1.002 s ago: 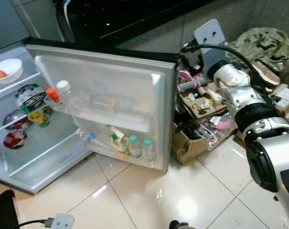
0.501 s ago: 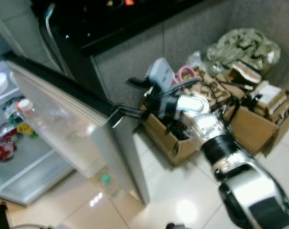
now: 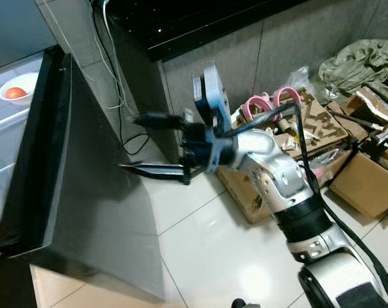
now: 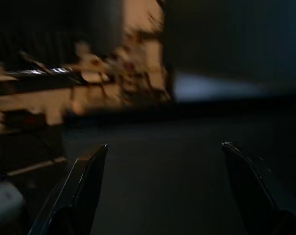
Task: Restocking fridge
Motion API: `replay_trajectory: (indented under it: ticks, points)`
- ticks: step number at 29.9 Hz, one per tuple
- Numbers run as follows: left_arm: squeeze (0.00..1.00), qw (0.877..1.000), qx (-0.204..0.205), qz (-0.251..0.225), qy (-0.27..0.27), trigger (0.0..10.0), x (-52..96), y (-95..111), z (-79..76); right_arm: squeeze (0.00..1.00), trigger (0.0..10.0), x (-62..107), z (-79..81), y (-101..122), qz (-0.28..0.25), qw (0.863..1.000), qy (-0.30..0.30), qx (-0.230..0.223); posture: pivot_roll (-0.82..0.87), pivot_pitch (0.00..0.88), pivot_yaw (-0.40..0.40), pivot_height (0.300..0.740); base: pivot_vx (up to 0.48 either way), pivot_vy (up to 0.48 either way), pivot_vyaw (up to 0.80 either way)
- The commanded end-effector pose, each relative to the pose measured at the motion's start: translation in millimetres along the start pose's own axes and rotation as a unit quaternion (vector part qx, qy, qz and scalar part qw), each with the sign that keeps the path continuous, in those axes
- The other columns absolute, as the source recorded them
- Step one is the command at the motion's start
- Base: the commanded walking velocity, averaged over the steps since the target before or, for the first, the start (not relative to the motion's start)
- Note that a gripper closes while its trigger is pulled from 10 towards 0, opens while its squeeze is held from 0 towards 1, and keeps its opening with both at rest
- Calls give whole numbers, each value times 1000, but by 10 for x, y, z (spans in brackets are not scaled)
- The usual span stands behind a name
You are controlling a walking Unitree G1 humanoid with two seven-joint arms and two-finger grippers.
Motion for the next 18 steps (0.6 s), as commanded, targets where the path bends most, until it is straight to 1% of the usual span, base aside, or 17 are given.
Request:
replay_trajectory:
  ticks: [1, 2, 4, 6, 8, 9, 11, 12, 13, 14, 15, 16, 17, 18]
  points:
    - [0, 1000, -1, 14, 26, 10000, 54, -83, 41, 0, 10000, 12, 31, 5, 0, 1000, -3, 6, 61, 266, 101, 710, 0, 0, 0]
    - [0, 1000, -1, 14, 26, 10000, 54, -83, 41, 0, 10000, 12, 31, 5, 0, 1000, -3, 6, 61, 266, 101, 710, 0, 0, 0]
    - [0, 999, 9, -5, 51, 10000, -7, -26, 94, 0, 10000, 40, 51, -21, 6, 1000, -10, -2, 64, 264, 97, 710, 0, 0, 0]
    - [0, 998, 6, -36, 53, 10000, -97, 131, 128, 0, 10000, 35, 81, -40, 12, 1000, -15, -5, 62, 262, 93, 710, 0, 0, 0]
    - [0, 997, -3, -58, 51, 10000, -156, 248, 150, 0, 10000, 14, 113, -40, 13, 1000, -12, -7, 61, 262, 91, 710, 0, 0, 0]
    - [0, 994, -24, -84, 70, 10000, -204, 403, 232, 0, 10000, -20, 155, -36, 14, 1000, -2, -1, 58, 260, 90, 710, 0, 0, 0]
    - [0, 983, -40, -131, 119, 10000, -272, 714, 415, 0, 10000, -65, 214, -27, 12, 1000, 10, 8, 63, 257, 88, 710, 0, 0, 0]
    - [0, 983, -40, -131, 119, 10000, -272, 714, 415, 0, 10000, -65, 214, -27, 12, 1000, 10, 8, 63, 257, 88, 710, 0, 0, 0]
    - [0, 978, -48, -150, 136, 10000, -291, 864, 492, 0, 10000, -74, 224, -26, 11, 1000, 13, 11, 63, 254, 86, 710, 0, 0, 0]
    - [0, 975, -52, -160, 143, 10000, -299, 944, 529, 0, 10000, -76, 226, -26, 11, 1000, 13, 13, 63, 254, 86, 710, 0, 0, 0]
    - [0, 970, -63, -172, 161, 10000, -293, 1071, 603, 0, 10000, -74, 221, -20, 10, 1000, 9, 15, 61, 253, 85, 710, 0, 0, 0]
    - [0, 970, -63, -172, 161, 10000, -293, 1071, 603, 0, 10000, -74, 221, -20, 10, 1000, 9, 15, 61, 253, 85, 710, 0, 0, 0]
    - [0, 960, -78, -184, 196, 10000, -261, 1203, 722, 0, 10000, -66, 208, 0, 7, 1000, 2, 20, 58, 254, 85, 710, 0, 0, 0]
    - [0, 950, -89, -190, 233, 10000, -224, 1292, 835, 0, 10000, -51, 194, 24, 5, 1000, -7, 24, 58, 253, 86, 710, 0, 0, 0]
Point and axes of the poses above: a point about 5 cm out from each wrist's last joint towards the gripper, its own x axis pointing back from the gripper into the wrist, its own y axis along the axis of the wrist's last joint, z = x × y, the point moved 1 cm from there along -x, pointing out of the wrist towards the gripper, and after that the axes turned 4 degrees about -x, right-handed, at the moved point
